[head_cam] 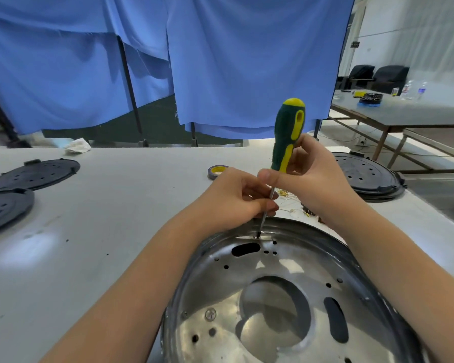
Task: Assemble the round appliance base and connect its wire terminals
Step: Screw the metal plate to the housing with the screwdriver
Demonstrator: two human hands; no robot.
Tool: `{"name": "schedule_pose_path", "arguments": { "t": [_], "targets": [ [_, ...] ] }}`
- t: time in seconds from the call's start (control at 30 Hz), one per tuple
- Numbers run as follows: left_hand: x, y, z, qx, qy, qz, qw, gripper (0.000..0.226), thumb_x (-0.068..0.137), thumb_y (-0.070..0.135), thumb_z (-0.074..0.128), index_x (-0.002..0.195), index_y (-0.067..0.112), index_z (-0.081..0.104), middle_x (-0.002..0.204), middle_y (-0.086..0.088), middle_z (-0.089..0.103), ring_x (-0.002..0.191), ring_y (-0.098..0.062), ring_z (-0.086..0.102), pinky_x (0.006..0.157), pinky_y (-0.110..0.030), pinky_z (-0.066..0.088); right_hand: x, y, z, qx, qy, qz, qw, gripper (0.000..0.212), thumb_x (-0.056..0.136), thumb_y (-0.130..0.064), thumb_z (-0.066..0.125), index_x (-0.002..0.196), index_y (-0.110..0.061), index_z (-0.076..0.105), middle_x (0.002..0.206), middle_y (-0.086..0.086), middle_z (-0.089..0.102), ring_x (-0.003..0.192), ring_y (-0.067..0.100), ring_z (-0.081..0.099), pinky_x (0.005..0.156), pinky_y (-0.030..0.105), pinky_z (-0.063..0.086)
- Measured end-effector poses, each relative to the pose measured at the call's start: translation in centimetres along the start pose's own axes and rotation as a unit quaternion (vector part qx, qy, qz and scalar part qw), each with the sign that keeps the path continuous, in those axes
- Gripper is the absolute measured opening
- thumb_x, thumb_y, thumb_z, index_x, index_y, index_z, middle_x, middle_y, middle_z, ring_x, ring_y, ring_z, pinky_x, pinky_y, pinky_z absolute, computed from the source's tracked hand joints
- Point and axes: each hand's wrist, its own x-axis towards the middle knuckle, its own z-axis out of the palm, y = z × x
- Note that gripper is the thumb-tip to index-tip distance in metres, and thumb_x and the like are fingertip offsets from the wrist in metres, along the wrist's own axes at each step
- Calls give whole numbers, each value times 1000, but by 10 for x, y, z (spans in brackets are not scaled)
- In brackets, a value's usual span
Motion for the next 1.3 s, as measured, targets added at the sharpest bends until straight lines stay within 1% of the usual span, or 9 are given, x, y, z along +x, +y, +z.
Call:
{"name": "schedule_pose_path", "arguments": {
  "t": [0.1, 0.27, 0.33, 0.43, 0.57, 0.73, 0.9, 1.1, 1.3],
  "targets": [
    [0, 2, 1, 5, -12, 1, 1000, 16, 85, 1, 67, 88, 17, 69, 83, -2, 76, 79, -13, 74, 84, -33, 58, -1, 2, 2, -25, -6, -8, 1000, 34, 71, -18, 81, 93, -17, 55, 71, -13, 58, 65, 0, 57, 62, 12, 48],
    [-1, 1, 0, 5, -7, -13, 1000, 13, 90, 2, 62, 93, 13, 68, 80, 3, 75, 78, -11, 74, 82, -31, 59, 0, 3, 0, 115, -98, 29, 988, 30, 92, 0, 50, 112, -20, 59, 114, 2, 69, 108, 14, 64, 93, 29, 50],
    [-2, 1, -1, 5, -7, -13, 1000, 14, 90, 2, 61, 92, 14, 67, 78, 5, 75, 78, -10, 74, 82, -30, 59, 0, 2, -1, 112, -90, 22, 989, 31, 93, 5, 49, 110, -18, 61, 110, 3, 71, 104, 16, 67, 91, 28, 52],
    [-2, 1, 0, -6, -9, -11, 1000, 21, 90, 0, 62, 85, 20, 67, 76, 5, 76, 78, -11, 74, 82, -29, 59, -1, 1, -2, 32, -40, 4, 999, 27, 77, -10, 74, 101, -21, 67, 92, -1, 74, 88, 11, 70, 81, 22, 55],
    [-3, 0, 2, 5, -1, 11, 1000, 21, 85, 6, 68, 82, 27, 69, 77, 4, 76, 78, -10, 74, 85, -32, 57, 0, 2, 1, -33, 7, -13, 999, 31, 65, -20, 84, 88, -23, 64, 73, -2, 62, 68, 8, 59, 66, 17, 53],
    [-1, -5, -1, 14, 23, 16, 1000, 10, 73, 20, 81, 72, 26, 73, 71, 5, 75, 72, -12, 73, 81, -35, 58, -2, 2, 5, -7, -42, -15, 999, 26, 82, -13, 71, 105, -24, 63, 85, -4, 66, 82, 7, 64, 79, 22, 52],
    [2, -7, -3, 8, 55, -3, 998, 13, 67, 21, 86, 70, 25, 73, 73, 0, 74, 69, -22, 73, 77, -45, 60, -2, 0, 0, 154, -119, 43, 980, 35, 95, 5, 41, 112, -20, 59, 114, 3, 69, 108, 16, 65, 93, 28, 51],
    [2, -4, -3, 21, 59, 14, 998, 18, 66, 22, 86, 67, 34, 73, 68, 9, 70, 66, -19, 72, 73, -37, 60, -2, -5, -1, -4, -29, -22, 999, 34, 74, -9, 77, 100, -25, 64, 84, -3, 72, 77, 6, 69, 72, 15, 53],
    [1, -4, -2, 14, 58, 32, 998, 18, 58, 24, 89, 63, 25, 71, 63, 9, 66, 60, -12, 65, 72, -38, 59, -3, -3, 3, -46, -10, -44, 998, 29, 69, -14, 83, 90, -23, 64, 64, -13, 59, 62, 3, 58, 67, 15, 50]
  ]
}}
